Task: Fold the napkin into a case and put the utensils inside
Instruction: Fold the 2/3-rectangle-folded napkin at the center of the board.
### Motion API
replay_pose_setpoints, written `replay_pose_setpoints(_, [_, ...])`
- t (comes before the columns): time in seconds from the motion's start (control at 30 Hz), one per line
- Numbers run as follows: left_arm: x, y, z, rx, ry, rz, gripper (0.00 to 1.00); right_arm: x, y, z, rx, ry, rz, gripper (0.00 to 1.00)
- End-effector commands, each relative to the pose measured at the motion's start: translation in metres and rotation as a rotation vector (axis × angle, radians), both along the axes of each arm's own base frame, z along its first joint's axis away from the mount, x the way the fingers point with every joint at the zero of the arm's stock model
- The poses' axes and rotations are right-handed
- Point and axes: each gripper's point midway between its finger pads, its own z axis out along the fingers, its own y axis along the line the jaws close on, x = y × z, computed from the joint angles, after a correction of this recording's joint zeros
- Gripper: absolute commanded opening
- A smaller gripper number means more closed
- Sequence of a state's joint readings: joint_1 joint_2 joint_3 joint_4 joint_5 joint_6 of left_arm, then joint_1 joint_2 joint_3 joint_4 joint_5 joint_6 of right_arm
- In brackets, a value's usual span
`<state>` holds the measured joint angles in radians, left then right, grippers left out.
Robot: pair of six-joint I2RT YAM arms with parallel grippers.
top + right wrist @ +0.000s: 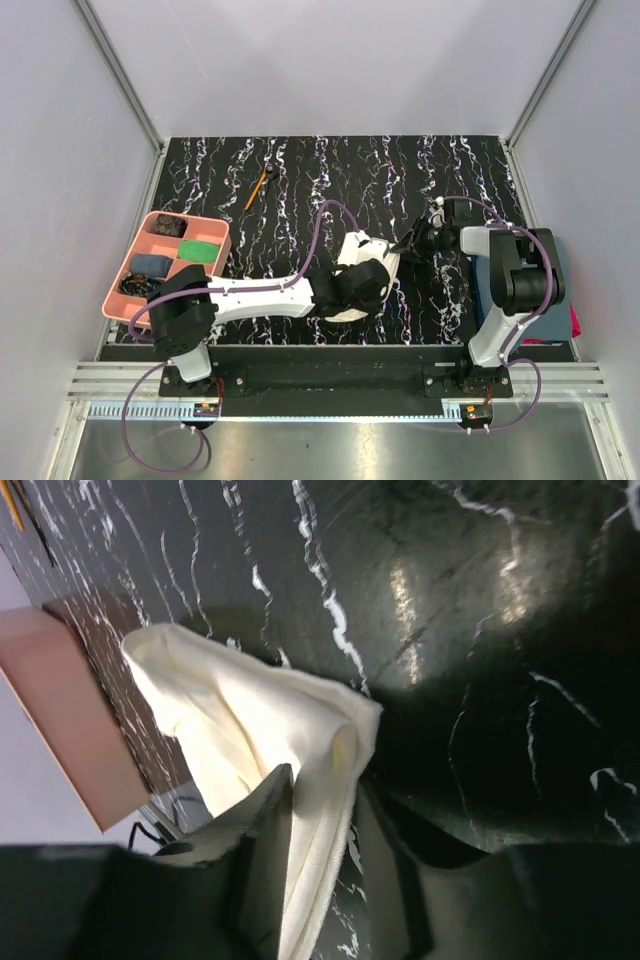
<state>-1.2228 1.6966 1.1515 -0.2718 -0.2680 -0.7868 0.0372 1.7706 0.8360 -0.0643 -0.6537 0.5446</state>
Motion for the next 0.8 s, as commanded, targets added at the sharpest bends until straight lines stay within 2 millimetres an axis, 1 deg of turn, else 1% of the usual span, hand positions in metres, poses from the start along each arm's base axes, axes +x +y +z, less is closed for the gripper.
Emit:
replay_pose_setpoints(0.0, [-0.001,-0.015,0.027,-0.115,-0.021,-0.026,0.00,0.025,-0.003,0.003,-0.039,-0.074,-0.002,0.32])
replay_pose_setpoints(0.03, [-0.002,-0.014,0.023,-0.114,-0.016,-0.029,0.00,0.026,-0.004,0.003,-0.045,-0.076,0.000,0.28])
replay_pose_setpoints(0.07, [-0.001,-0.017,0.023,-0.129,-0.017,-0.034,0.00,0.028,-0.004,0.005,-0.052,-0.082,0.000,0.21])
replay_pose_setpoints(0.1, [-0.003,-0.019,0.022,-0.135,-0.009,-0.045,0.00,0.030,-0.006,0.007,-0.064,-0.082,-0.004,0.18])
replay_pose_setpoints(0.13, [-0.003,-0.019,0.019,-0.132,-0.006,-0.048,0.00,0.032,-0.008,0.011,-0.076,-0.096,-0.002,0.17])
replay_pose_setpoints(0.17, [-0.003,-0.023,0.020,-0.147,-0.011,-0.057,0.00,0.033,-0.010,0.012,-0.092,-0.098,-0.005,0.16])
replay_pose_setpoints(0.23, [-0.004,-0.025,0.018,-0.160,-0.007,-0.067,0.00,0.034,-0.016,0.016,-0.138,-0.101,0.006,0.17])
replay_pose_setpoints(0.27, [-0.004,-0.029,0.021,-0.186,-0.007,-0.075,0.00,0.034,-0.017,0.016,-0.150,-0.100,0.012,0.17])
replay_pose_setpoints(0.3, [-0.004,-0.030,0.021,-0.198,-0.002,-0.075,0.00,0.034,-0.023,0.015,-0.193,-0.092,0.015,0.17])
replay_pose_setpoints(0.37, [-0.005,-0.033,0.018,-0.222,0.016,-0.085,0.00,0.032,-0.027,0.015,-0.222,-0.080,0.015,0.14])
replay_pose_setpoints(0.4, [-0.005,-0.033,0.017,-0.236,0.020,-0.084,0.00,0.031,-0.029,0.017,-0.232,-0.068,0.018,0.11])
replay_pose_setpoints(0.43, [-0.006,-0.033,0.016,-0.245,0.024,-0.085,0.00,0.030,-0.028,0.020,-0.239,-0.068,0.020,0.10])
replay_pose_setpoints(0.47, [-0.007,-0.036,0.020,-0.285,0.029,-0.089,0.00,0.029,-0.027,0.023,-0.246,-0.071,0.023,0.09])
replay_pose_setpoints(0.5, [-0.005,-0.035,0.020,-0.299,0.032,-0.084,0.00,0.030,-0.028,0.026,-0.266,-0.068,0.021,0.08])
replay_pose_setpoints(0.53, [-0.007,-0.028,0.014,-0.299,0.039,-0.077,0.00,0.029,-0.025,0.032,-0.271,-0.077,0.026,0.08])
replay_pose_setpoints(0.57, [-0.003,-0.026,0.017,-0.329,0.034,-0.061,0.00,0.029,-0.023,0.034,-0.274,-0.075,0.029,0.07])
replay_pose_setpoints(0.6, [-0.004,-0.017,0.011,-0.327,0.038,-0.054,0.00,0.029,-0.021,0.039,-0.266,-0.070,0.026,0.07])
replay_pose_setpoints(0.63, [-0.002,-0.015,0.012,-0.344,0.035,-0.047,0.00,0.029,-0.017,0.040,-0.263,-0.069,0.027,0.06])
replay_pose_setpoints(0.67, [0.002,-0.010,0.011,-0.354,0.037,-0.029,0.00,0.028,-0.010,0.042,-0.257,-0.072,0.041,0.06])
replay_pose_setpoints(0.7, [-0.001,-0.001,0.005,-0.352,0.044,-0.024,0.00,0.029,-0.003,0.045,-0.242,-0.069,0.041,0.06])
replay_pose_setpoints(0.77, [0.004,0.006,0.004,-0.375,0.045,-0.007,0.00,0.028,0.008,0.046,-0.227,-0.058,0.050,0.04])
